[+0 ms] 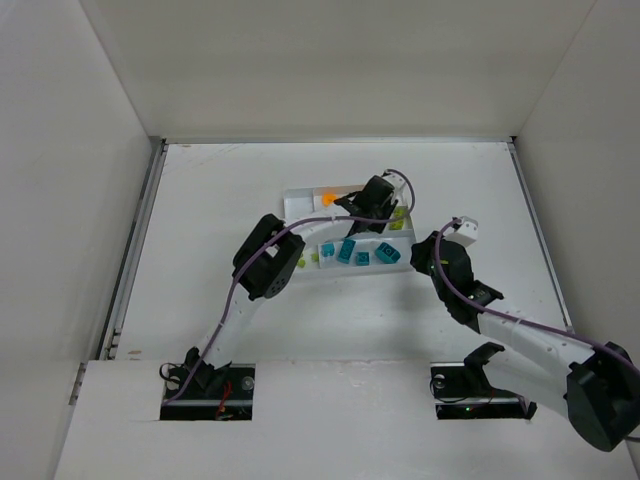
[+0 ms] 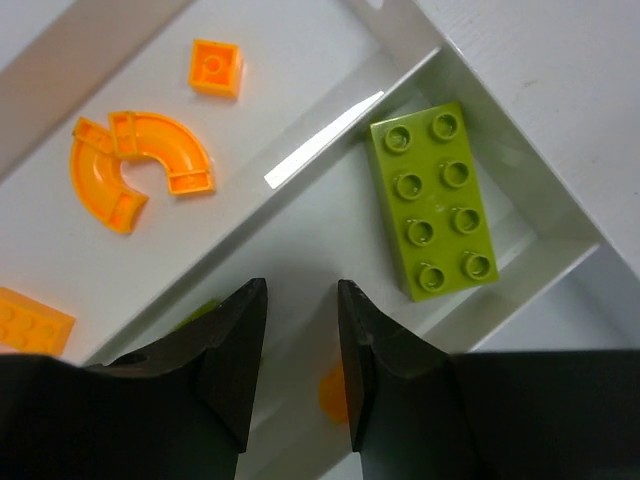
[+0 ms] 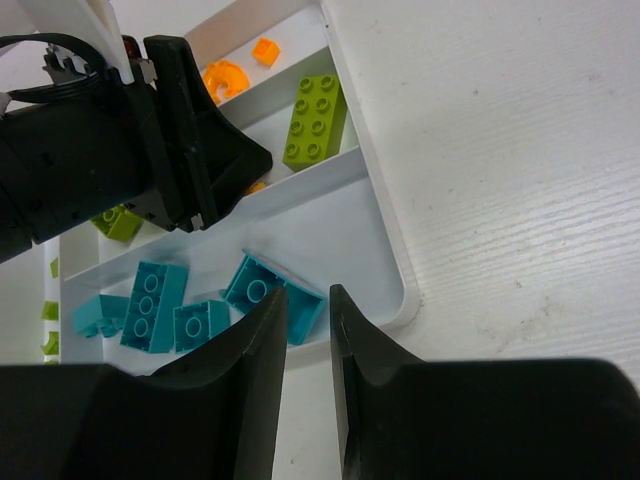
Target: Sort the legos into containers by color
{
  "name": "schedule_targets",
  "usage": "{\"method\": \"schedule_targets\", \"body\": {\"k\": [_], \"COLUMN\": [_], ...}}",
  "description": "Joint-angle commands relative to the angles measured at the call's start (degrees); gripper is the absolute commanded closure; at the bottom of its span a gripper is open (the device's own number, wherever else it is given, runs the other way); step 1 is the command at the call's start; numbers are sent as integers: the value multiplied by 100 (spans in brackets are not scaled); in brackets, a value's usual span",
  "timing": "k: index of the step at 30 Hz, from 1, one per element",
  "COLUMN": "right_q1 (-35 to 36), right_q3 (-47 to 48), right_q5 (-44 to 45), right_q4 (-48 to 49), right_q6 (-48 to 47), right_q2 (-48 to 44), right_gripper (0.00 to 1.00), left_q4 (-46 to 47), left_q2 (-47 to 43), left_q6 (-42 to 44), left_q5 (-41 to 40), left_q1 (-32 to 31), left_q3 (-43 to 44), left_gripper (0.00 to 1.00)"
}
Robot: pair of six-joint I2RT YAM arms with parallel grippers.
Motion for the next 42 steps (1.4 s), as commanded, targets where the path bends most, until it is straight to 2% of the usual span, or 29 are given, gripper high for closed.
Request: {"method": "schedule_targets", "body": {"k": [1, 4, 8, 13, 16, 24, 27, 29, 32, 34, 36, 38, 40, 42], "right_q1": [-46, -55, -73, -81, -81, -81, -81, -81, -125, -178, -231, -231, -205, -187], "right_q3": [114, 114, 79, 35, 26, 184, 272, 325, 386, 465, 605, 720, 764, 765], "right_q5": [-31, -22, -31, -39, -48, -118, -171, -180, -197, -276, -399, -426, -382, -330], "right_q4": [114, 114, 114, 114, 114, 96, 70, 26, -62, -123, -246, -325, -352, -361], "right_q6": [4, 12, 30, 39, 39, 12, -5, -23, -23, -14, -14, -14, -23, -40], "right_q2": [-112, -130, -174, -191, -191, 55, 125, 151, 187, 248, 371, 441, 389, 232], "right_gripper": [71, 71, 70, 70, 70, 70, 70, 71, 79, 88, 92, 91, 86, 66], "left_q4": [-351, 52, 931, 1564, 1767, 1715, 1417, 1031, 801, 879, 1063, 1161, 1231, 1292], "left_q2": [103, -142, -643, -934, -1144, -1953, -2155, -2226, -2358, -2516, -2735, -2937, -3157, -3455], "left_q6": [214, 241, 267, 206, 4, -901, -972, -972, -1086, -1279, -1533, -1718, -1868, -1991], "left_q5": [-140, -702, -1292, -2005, -1848, -785, -537, -546, -572, -590, -529, -546, -616, -739], "left_q1": [-6, -49, -76, -76, -94, -6, 3, 3, 21, 47, 82, 91, 91, 73], "left_q3": [-62, -378, -932, -1152, -1258, -1477, -1574, -1653, -1977, -2294, -2593, -2804, -3023, -3322], "left_gripper": [70, 74, 74, 74, 74, 72, 74, 78, 86, 88, 88, 84, 73, 57]}}
